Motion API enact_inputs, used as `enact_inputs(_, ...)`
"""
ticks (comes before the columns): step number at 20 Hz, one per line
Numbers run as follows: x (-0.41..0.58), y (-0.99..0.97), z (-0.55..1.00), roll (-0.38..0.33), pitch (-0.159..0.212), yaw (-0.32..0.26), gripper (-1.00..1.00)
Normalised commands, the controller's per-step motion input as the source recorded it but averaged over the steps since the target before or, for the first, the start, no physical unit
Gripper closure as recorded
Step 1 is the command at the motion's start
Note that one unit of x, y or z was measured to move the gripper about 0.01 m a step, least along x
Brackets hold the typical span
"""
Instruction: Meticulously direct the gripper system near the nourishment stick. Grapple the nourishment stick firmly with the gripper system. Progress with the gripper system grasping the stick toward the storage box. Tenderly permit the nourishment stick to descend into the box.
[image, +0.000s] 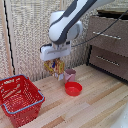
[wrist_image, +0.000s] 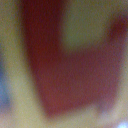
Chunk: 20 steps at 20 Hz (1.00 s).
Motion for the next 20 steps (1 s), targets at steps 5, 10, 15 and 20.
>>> enact_inputs(5,-0.076,0.45,0.74,0.11,0.06,-0.009,1.0)
enact_inputs(10,-0.109,0.66,0.7,0.118,0.007,0.0,1.0)
enact_inputs(15,-0.017,0.75,0.6,0.064,0.046,0.0,1.0)
enact_inputs(20,0.019,0.88,0.36,0.0,0.111,0.0,1.0)
